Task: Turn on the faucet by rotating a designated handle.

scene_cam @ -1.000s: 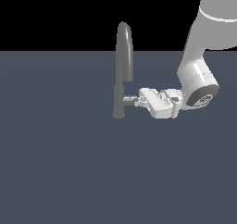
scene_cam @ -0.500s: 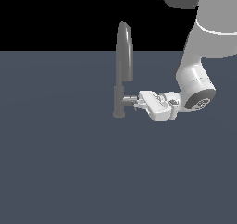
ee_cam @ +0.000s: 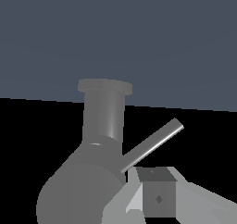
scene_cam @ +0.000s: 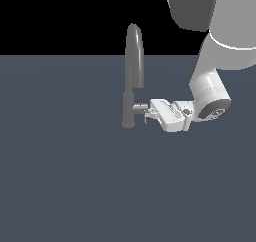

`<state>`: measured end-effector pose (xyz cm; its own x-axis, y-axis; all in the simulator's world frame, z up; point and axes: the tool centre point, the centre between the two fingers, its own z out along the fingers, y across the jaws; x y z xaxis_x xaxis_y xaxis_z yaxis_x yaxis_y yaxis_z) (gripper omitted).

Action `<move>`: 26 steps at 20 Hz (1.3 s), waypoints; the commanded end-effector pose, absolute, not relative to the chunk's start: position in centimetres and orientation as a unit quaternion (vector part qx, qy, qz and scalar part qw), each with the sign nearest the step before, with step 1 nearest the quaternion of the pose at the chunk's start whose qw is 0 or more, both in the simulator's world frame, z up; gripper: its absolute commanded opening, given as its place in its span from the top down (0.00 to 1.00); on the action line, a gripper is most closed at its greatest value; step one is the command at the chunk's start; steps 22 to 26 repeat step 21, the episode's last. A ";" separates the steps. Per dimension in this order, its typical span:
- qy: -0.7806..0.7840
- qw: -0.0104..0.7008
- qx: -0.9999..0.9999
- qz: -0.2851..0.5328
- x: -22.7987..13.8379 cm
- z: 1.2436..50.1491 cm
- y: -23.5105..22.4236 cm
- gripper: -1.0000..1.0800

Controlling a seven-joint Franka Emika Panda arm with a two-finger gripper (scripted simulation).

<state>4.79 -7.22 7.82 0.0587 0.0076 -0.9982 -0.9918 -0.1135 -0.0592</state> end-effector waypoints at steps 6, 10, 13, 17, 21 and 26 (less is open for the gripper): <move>0.462 0.485 -0.534 0.517 5.5 5.8 -7.0 1.00; 0.466 0.482 -0.531 0.518 5.8 4.8 -6.9 1.00; 0.468 0.481 -0.529 0.520 6.0 4.0 -6.8 1.00; 0.472 0.479 -0.526 0.521 6.3 3.1 -6.8 1.00; 0.474 0.477 -0.525 0.522 6.5 2.4 -6.7 1.00; 0.474 0.477 -0.525 0.522 6.5 2.4 -6.7 1.00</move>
